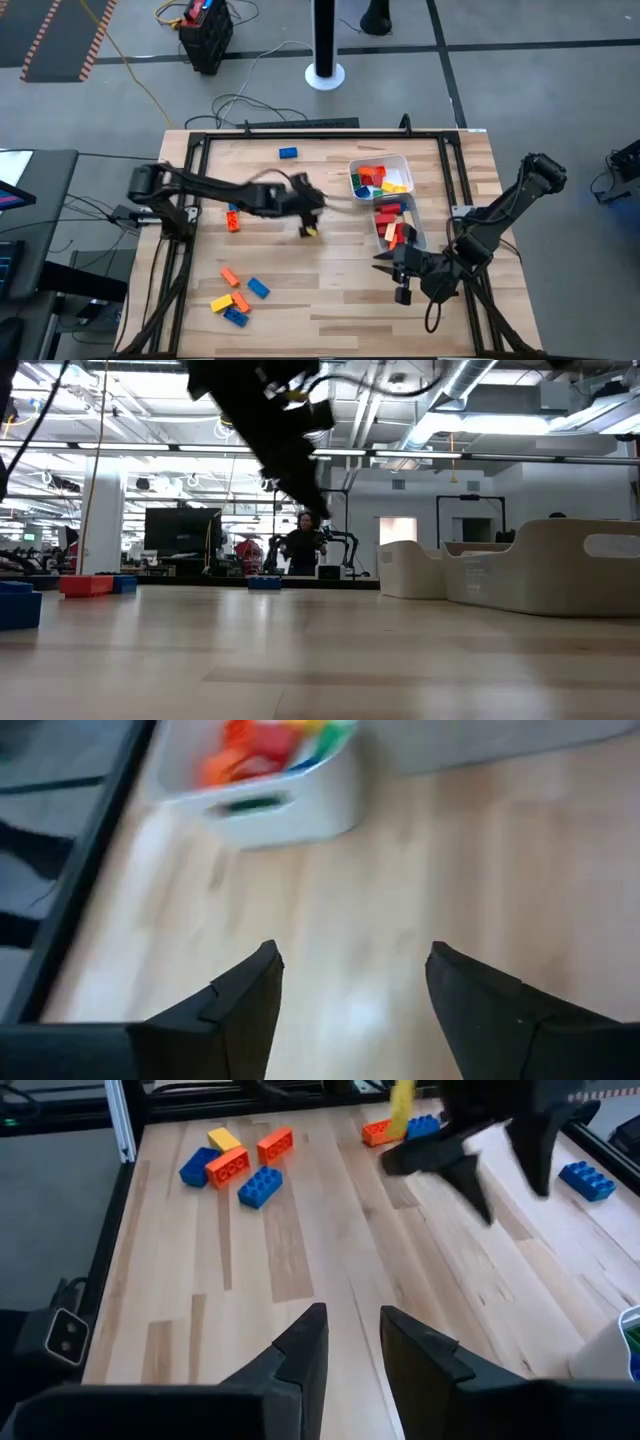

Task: Sort blocks by size
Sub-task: Put the large blue game piece into the gray bin

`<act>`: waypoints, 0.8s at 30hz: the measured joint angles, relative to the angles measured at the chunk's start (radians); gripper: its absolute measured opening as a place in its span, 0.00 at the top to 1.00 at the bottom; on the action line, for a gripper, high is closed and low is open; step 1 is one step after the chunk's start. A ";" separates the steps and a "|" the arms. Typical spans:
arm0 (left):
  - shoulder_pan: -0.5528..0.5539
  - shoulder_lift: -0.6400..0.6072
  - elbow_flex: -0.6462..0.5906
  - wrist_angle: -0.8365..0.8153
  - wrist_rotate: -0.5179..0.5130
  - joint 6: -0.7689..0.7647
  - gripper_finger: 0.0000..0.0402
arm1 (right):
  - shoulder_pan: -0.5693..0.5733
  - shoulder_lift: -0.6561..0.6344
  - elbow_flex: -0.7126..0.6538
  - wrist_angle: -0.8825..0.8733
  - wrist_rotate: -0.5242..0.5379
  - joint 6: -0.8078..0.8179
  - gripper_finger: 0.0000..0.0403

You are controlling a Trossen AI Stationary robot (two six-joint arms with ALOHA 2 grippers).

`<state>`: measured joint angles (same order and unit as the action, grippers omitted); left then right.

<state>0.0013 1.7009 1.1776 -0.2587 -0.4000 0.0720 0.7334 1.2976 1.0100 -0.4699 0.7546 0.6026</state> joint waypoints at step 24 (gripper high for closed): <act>0.679 -0.031 -0.136 0.066 0.335 0.250 0.47 | -0.070 0.001 -0.024 -0.013 -0.032 -0.035 0.70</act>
<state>0.6804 1.6699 1.0421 -0.1930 -0.0648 0.3221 0.6633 1.2984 0.9859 -0.4827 0.7231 0.5678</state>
